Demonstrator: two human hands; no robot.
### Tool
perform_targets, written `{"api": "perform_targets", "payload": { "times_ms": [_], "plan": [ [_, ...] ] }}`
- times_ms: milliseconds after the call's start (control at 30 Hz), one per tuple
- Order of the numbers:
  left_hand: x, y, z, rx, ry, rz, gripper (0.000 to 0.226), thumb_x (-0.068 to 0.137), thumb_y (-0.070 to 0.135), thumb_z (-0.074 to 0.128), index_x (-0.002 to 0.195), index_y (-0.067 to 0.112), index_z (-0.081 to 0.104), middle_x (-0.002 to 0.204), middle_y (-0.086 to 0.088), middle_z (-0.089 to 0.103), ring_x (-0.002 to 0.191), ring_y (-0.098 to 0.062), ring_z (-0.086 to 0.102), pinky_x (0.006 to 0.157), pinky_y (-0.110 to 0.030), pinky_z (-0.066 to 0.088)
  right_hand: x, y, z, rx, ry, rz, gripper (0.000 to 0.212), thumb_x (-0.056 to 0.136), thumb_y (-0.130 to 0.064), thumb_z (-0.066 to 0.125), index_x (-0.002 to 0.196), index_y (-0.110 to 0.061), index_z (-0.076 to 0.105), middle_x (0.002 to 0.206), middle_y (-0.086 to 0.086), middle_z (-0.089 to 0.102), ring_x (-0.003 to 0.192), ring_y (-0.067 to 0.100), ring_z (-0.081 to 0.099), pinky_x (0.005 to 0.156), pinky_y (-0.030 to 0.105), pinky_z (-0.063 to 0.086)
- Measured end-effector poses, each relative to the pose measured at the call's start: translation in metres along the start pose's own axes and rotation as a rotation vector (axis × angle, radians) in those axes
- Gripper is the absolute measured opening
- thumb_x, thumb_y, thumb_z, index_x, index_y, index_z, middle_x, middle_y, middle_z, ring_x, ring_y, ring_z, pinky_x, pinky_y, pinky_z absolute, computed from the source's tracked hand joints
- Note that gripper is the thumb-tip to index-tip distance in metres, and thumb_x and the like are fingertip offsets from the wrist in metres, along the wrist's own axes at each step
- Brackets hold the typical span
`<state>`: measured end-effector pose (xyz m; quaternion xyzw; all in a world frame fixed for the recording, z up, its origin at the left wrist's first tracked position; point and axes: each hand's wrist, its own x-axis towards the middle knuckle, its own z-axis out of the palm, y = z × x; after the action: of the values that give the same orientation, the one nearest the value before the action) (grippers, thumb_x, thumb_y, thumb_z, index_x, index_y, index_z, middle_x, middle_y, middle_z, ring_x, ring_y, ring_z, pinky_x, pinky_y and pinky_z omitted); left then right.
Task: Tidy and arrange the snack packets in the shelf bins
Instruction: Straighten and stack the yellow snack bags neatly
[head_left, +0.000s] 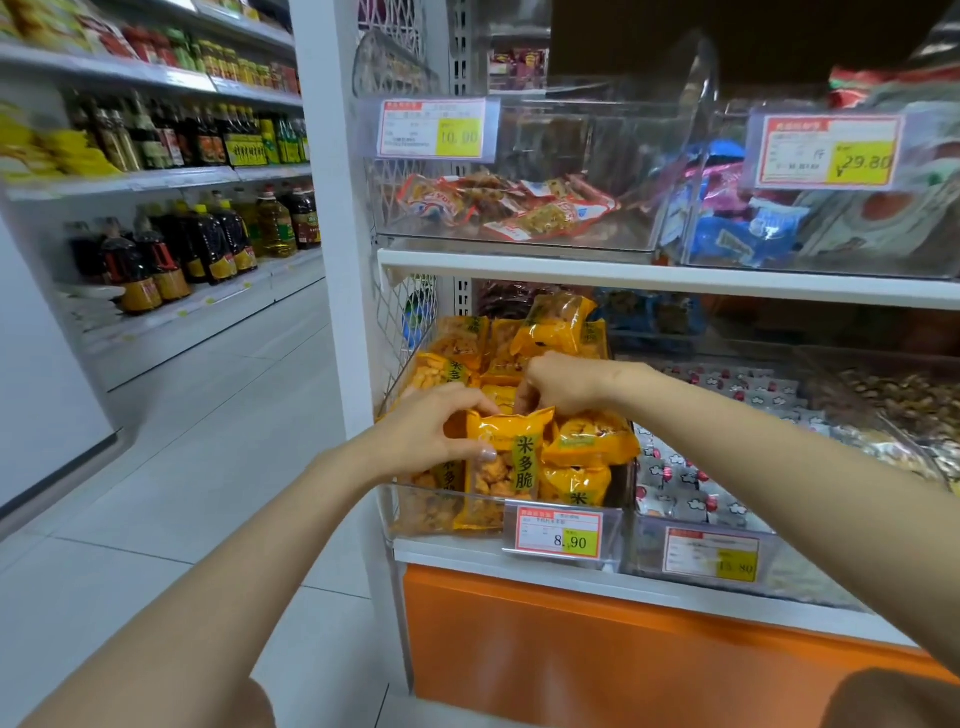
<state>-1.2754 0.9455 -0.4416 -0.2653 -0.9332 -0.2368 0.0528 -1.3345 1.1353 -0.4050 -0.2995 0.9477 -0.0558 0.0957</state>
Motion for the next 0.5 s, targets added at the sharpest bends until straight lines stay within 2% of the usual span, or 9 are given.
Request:
{"api": "perform_targets", "payload": {
  "times_ms": [100,233,367,500],
  "plan": [
    [-0.004,-0.002,-0.001,-0.026,0.013,0.016,0.049,0.066,0.068,0.055,0.109,0.045,0.053,0.112,0.017,0.058,0.107,-0.004,0.051,0.099,-0.046,0.038,0.005,0.003,0.001,-0.088,-0.049,-0.032,0.014,0.089,-0.017,0.061,0.096,-0.015,0.073,0.088,-0.004,0.068,0.076,0.009,0.058,0.062,0.019,0.046],
    [-0.007,-0.002,-0.005,-0.079,-0.016,0.035,0.047,0.067,0.066,0.052,0.109,0.046,0.052,0.110,0.026,0.055,0.107,0.002,0.050,0.099,-0.044,0.040,0.011,0.011,0.004,-0.017,-0.041,-0.046,0.011,0.086,-0.017,0.066,0.093,-0.017,0.074,0.093,-0.002,0.072,0.076,0.005,0.059,0.069,0.023,0.051],
    [-0.007,-0.002,-0.006,-0.073,-0.029,0.033,0.048,0.066,0.068,0.054,0.108,0.043,0.056,0.104,0.025,0.053,0.103,0.004,0.049,0.098,-0.044,0.039,0.012,0.018,0.009,0.122,-0.002,-0.054,0.012,0.085,-0.008,0.065,0.087,-0.012,0.076,0.087,-0.003,0.073,0.070,-0.002,0.061,0.076,0.025,0.056],
    [-0.008,-0.002,-0.007,-0.117,0.001,0.039,0.045,0.067,0.065,0.058,0.105,0.042,0.060,0.101,0.025,0.054,0.100,0.002,0.050,0.092,-0.038,0.044,0.006,0.020,0.009,0.284,0.050,-0.074,0.009,0.084,-0.004,0.067,0.085,-0.006,0.075,0.083,0.001,0.073,0.065,-0.002,0.061,0.064,0.014,0.053]
  ]
}}
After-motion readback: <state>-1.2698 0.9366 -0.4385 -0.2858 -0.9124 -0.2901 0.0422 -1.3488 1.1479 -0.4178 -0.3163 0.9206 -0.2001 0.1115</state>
